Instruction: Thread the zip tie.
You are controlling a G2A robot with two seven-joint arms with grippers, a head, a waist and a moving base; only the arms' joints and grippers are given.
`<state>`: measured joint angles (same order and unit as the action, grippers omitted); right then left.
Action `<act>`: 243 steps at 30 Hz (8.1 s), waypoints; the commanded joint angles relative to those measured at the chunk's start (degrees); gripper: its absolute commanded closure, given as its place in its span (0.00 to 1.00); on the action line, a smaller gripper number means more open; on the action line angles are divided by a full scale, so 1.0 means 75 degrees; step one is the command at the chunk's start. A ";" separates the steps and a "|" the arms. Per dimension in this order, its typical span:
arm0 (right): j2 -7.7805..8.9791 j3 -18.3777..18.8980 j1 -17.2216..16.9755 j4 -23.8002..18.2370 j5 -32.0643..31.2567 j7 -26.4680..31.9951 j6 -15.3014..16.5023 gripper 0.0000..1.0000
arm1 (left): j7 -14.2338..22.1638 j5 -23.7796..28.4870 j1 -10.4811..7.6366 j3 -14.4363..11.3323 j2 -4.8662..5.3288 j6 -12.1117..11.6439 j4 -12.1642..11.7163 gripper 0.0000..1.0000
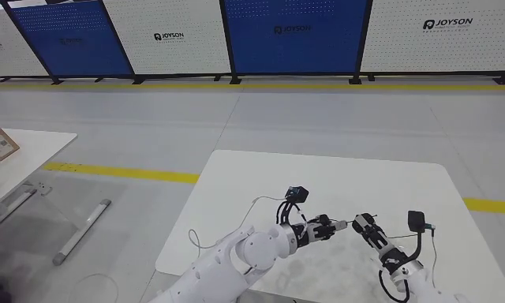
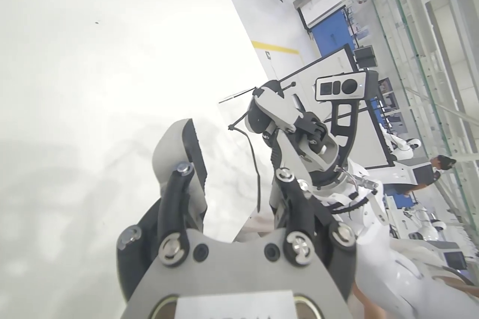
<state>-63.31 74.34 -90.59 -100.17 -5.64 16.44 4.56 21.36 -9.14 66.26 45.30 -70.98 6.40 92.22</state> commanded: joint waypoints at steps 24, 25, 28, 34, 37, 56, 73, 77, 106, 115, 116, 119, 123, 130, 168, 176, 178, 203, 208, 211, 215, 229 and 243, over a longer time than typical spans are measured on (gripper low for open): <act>0.0000 0.0000 0.0000 0.0000 0.0000 0.0000 0.0000 1.00 | 0.0080 0.0504 -0.0042 0.0101 -0.0083 -0.0131 -0.0223 0.92; 0.0000 0.0000 0.0000 0.0000 0.0000 0.0000 0.0000 1.00 | 0.0079 0.0508 -0.0041 0.0107 -0.0084 -0.0135 -0.0223 0.93; 0.0000 0.0000 0.0000 0.0000 0.0000 0.0000 0.0000 1.00 | 0.0082 0.0517 -0.0038 0.0114 -0.0088 -0.0145 -0.0228 0.88; 0.0000 0.0000 0.0000 0.0000 0.0000 0.0000 0.0000 1.00 | 0.0119 0.0532 -0.0049 0.0115 -0.0099 -0.0195 -0.0235 1.00; 0.0000 0.0000 0.0000 0.0000 0.0000 0.0000 0.0000 1.00 | 0.0125 0.0491 -0.0048 0.0102 -0.0102 -0.0233 -0.0228 1.00; -0.0041 -0.0005 -0.0003 0.0005 0.0182 0.0140 0.0047 1.00 | 0.0102 0.0238 0.0008 0.0045 -0.0119 -0.0523 -0.0146 1.00; -0.0062 -0.0067 0.0054 0.0006 0.0143 0.0206 -0.0044 1.00 | -0.0026 -0.0008 0.0065 0.0130 -0.0093 -0.0476 -0.0124 1.00; -0.0077 -0.0127 0.0092 0.0036 0.0203 0.0303 -0.0136 1.00 | 0.0161 0.0334 0.0121 0.0144 -0.0100 -0.0707 -0.0116 1.00; -0.0116 -0.0269 0.0218 -0.0016 0.0143 0.0555 -0.0480 1.00 | 0.0853 0.0823 0.0055 0.0234 -0.0079 -0.0543 -0.0179 1.00; -0.0131 -0.0337 0.0299 -0.0026 -0.0051 0.0767 -0.0719 1.00 | 0.0920 0.1640 0.0062 0.0445 -0.0086 -0.0766 -0.0361 1.00; -0.0135 -0.0345 0.0307 -0.0021 -0.0009 0.0814 -0.0734 1.00 | 0.0873 0.1572 0.0048 0.0442 -0.0085 -0.0697 -0.0369 1.00; -0.0135 -0.0345 0.0307 -0.0021 -0.0009 0.0814 -0.0734 1.00 | 0.0795 0.1469 0.0035 0.0437 -0.0084 -0.0644 -0.0360 1.00; -0.0135 -0.0345 0.0307 -0.0021 -0.0009 0.0814 -0.0734 1.00 | 0.0795 0.1469 0.0035 0.0437 -0.0084 -0.0644 -0.0360 1.00; -0.0135 -0.0345 0.0307 -0.0021 -0.0009 0.0814 -0.0734 1.00 | 0.0697 0.1447 0.0084 0.0415 -0.0086 -0.0656 -0.0364 1.00; -0.0190 -0.0222 0.0203 -0.0015 0.0518 0.0587 -0.0665 1.00 | 0.0966 0.1673 0.0251 0.0418 -0.0035 -0.1012 -0.0299 1.00; -0.0196 -0.0231 0.0188 -0.0009 0.0489 0.0535 -0.0699 1.00 | 0.0821 0.1650 0.0209 0.0380 -0.0047 -0.0912 -0.0314 1.00; -0.0199 -0.0220 0.0182 -0.0038 0.0434 0.0504 -0.0793 1.00 | 0.0793 0.1625 0.0206 0.0377 -0.0047 -0.0884 -0.0311 1.00; -0.0250 -0.0262 0.0182 -0.0205 0.0118 0.0554 -0.1213 1.00 | 0.0747 0.1555 0.0054 0.0067 -0.0128 -0.0848 -0.0415 1.00; -0.0255 -0.0201 0.0122 -0.0208 0.0171 0.0525 -0.1069 1.00 | 0.0758 0.1675 0.0037 0.0081 -0.0136 -0.0951 -0.0438 1.00; -0.0262 -0.0183 0.0113 -0.0191 0.0198 0.0511 -0.1051 1.00 | 0.0622 0.1635 0.0072 0.0140 -0.0125 -0.0943 -0.0425 1.00; -0.0273 -0.0172 0.0111 -0.0170 0.0236 0.0501 -0.1033 1.00 | 0.0518 0.1531 0.0143 0.0185 -0.0104 -0.0890 -0.0375 1.00; -0.0304 -0.0106 0.0107 -0.0095 0.0380 0.0491 -0.0910 1.00 | 0.0916 0.2054 0.0255 0.0405 -0.0048 -0.1165 -0.0351 1.00; -0.0314 -0.0038 0.0089 -0.0132 0.0401 0.0649 -0.0886 1.00 | 0.1062 0.2317 0.0163 0.0409 -0.0054 -0.1121 -0.0528 1.00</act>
<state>-65.67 74.00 -89.86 -101.10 -2.58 21.28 -2.11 29.23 8.17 67.59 48.31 -71.40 -1.85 88.43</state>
